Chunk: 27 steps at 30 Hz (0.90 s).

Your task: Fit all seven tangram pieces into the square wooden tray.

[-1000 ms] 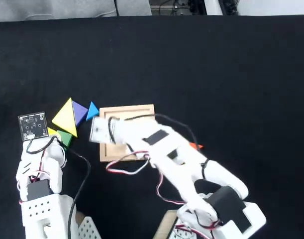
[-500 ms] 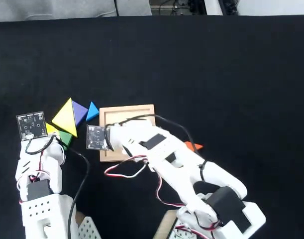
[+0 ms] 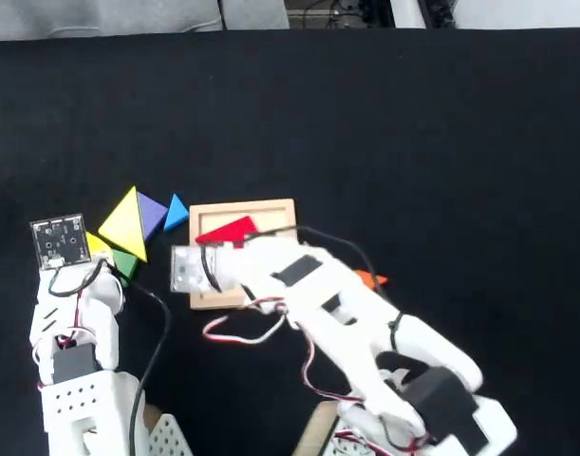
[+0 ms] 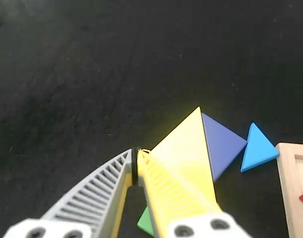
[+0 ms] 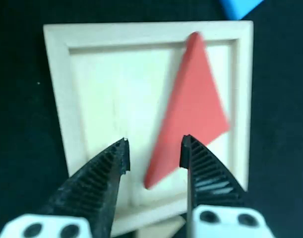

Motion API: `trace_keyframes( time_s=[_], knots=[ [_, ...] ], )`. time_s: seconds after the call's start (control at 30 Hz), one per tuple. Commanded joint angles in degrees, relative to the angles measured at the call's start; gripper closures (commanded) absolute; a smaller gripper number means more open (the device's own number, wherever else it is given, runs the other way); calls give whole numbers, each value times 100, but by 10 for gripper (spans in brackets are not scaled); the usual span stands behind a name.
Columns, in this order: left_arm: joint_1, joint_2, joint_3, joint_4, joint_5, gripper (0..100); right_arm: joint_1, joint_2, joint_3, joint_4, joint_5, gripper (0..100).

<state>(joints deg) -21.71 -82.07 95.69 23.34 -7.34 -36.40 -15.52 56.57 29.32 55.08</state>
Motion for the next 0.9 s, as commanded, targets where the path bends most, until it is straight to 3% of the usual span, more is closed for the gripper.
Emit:
trace_keyframes(
  time_s=[0.0,0.1,0.17,0.27,0.5,0.87],
  knots=[
    [171,0,-48,-237,9,970,273,-681,-1068,791,-105,858],
    [171,0,-48,-237,9,970,448,-488,-1499,325,-1169,995],
    [171,0,-40,-237,9,970,642,-101,-1745,-105,-1943,975],
    [171,0,-40,-237,9,970,967,884,-2352,-360,-2418,988],
    [171,0,-40,-237,9,970,844,2853,-4119,870,-2505,988],
    [171,0,-40,-237,9,970,721,3275,-4462,1336,-2505,988]
  ],
)
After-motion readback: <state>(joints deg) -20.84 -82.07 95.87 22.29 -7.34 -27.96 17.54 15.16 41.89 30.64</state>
